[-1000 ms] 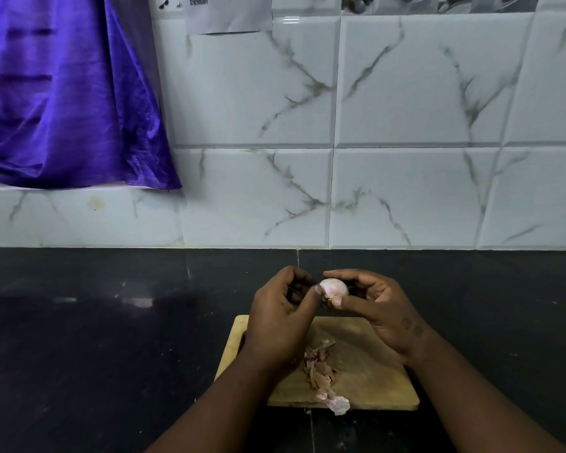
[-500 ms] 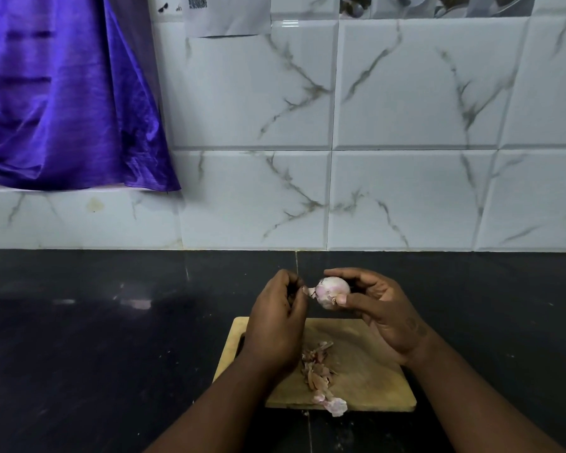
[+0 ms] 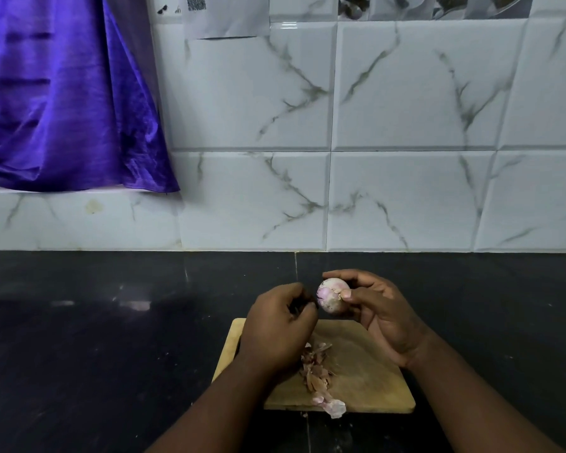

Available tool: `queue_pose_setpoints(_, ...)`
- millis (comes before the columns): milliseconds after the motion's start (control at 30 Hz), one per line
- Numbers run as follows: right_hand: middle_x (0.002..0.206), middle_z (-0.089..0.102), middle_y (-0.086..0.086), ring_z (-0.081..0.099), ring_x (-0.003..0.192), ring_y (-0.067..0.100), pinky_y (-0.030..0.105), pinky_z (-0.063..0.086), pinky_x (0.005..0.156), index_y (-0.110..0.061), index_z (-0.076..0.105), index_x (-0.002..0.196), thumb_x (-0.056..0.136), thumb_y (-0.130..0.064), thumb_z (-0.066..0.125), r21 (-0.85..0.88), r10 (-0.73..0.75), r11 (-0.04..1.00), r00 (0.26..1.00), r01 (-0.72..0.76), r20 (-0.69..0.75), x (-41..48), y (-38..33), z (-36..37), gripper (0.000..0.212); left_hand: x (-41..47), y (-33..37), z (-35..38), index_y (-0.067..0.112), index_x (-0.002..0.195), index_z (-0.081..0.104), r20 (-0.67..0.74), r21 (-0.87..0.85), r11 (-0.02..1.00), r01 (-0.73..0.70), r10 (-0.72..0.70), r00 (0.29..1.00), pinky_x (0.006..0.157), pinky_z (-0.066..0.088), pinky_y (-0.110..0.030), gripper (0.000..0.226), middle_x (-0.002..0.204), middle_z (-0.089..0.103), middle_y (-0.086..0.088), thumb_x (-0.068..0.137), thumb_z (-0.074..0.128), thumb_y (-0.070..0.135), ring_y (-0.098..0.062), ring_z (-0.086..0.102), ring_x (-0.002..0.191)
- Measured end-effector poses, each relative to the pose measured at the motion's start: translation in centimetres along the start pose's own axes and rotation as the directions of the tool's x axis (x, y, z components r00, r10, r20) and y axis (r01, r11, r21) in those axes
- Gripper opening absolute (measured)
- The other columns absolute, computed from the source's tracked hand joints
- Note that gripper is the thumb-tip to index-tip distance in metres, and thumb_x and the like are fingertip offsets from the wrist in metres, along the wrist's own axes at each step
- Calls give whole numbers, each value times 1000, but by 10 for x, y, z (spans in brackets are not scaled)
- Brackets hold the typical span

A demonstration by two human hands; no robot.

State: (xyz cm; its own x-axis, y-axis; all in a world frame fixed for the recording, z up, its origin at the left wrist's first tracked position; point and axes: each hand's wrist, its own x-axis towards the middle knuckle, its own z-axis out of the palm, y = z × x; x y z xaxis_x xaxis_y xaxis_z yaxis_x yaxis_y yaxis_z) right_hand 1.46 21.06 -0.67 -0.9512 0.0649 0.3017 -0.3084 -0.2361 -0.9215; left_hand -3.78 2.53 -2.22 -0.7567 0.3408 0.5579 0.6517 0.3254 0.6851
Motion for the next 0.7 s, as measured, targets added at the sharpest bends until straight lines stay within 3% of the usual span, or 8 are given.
queue_pose_setpoints(67, 111, 73, 25, 71, 91, 26, 31, 61, 75, -3, 75, 113, 79, -8, 63, 3, 12, 1000, 1000, -12, -14, 0, 0, 1, 36, 1, -1, 0, 23, 76, 66, -54, -12, 999, -37, 37, 998, 60, 52, -46, 16, 68, 63, 2, 92, 65, 23, -15, 60, 65)
queue_pose_setpoints(200, 102, 75, 20, 70, 84, 24, 30, 59, 69, -2, 73, 110, 84, -7, 69, -38, 24, 999, 998, -26, -56, -1, -1, 3, 27, 1, 4, -5, 27, 92, 74, -160, -58, 986, -159, 148, 976, 66, 53, -24, 12, 84, 71, 12, 93, 71, 15, -10, 67, 78)
queue_pose_setpoints(300, 96, 74, 19, 69, 78, 20, 28, 57, 64, -2, 74, 109, 91, -6, 66, -120, 22, 992, 998, -29, -65, -1, 0, 4, 20, 2, 4, -7, 22, 107, 80, -159, -33, 966, -256, 247, 956, 73, 53, -15, 15, 96, 74, 13, 93, 78, 15, -6, 70, 88)
queue_pose_setpoints(433, 95, 75, 19, 67, 81, 23, 32, 53, 65, -8, 77, 107, 80, -26, 75, -185, 4, 983, 996, -20, -86, -3, -1, 5, 33, 6, 1, -7, 22, 105, 84, -162, 17, 955, -295, 294, 942, 73, 54, -14, 18, 93, 76, 13, 89, 82, 14, -2, 71, 86)
queue_pose_setpoints(700, 88, 75, 15, 65, 75, 25, 33, 53, 60, 0, 76, 105, 84, -29, 71, -216, -31, 976, 995, 9, -99, -3, 1, 6, 36, 5, -2, -6, 21, 101, 85, -153, 50, 953, -299, 304, 940, 77, 55, -11, 15, 93, 79, 13, 89, 81, 12, 3, 72, 87)
